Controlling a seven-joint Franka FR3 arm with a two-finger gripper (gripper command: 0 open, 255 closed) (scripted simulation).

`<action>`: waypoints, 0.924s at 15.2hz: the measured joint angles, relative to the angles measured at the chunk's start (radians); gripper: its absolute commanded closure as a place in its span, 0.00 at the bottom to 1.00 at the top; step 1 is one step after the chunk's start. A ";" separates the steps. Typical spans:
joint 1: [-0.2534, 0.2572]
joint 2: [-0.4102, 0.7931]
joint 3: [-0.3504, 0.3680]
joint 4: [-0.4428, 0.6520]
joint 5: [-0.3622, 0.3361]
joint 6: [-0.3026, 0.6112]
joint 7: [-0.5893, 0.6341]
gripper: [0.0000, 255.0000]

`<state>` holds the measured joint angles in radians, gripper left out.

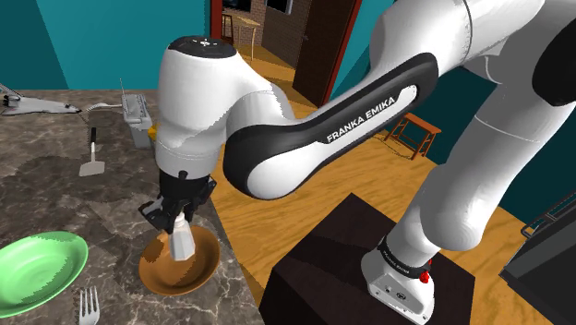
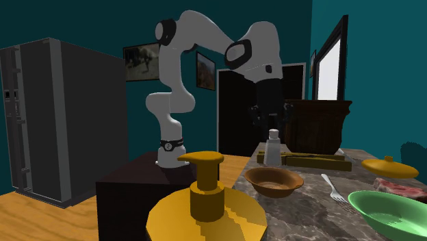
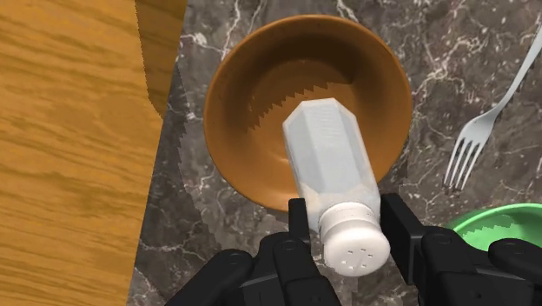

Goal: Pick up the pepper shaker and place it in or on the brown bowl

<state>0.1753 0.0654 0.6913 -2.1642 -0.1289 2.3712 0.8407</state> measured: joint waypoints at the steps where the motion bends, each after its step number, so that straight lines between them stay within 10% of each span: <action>1: 0.001 0.010 -0.001 -0.006 -0.011 0.014 0.008 1.00; 12: 0.010 0.058 -0.011 -0.034 -0.066 0.075 0.049 1.00; 13: 0.010 0.058 -0.011 -0.034 -0.066 0.075 0.049 0.00; 14: 0.010 0.058 -0.011 -0.034 -0.066 0.075 0.049 0.00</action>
<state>0.1854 0.1235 0.6806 -2.1980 -0.1953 2.4467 0.8894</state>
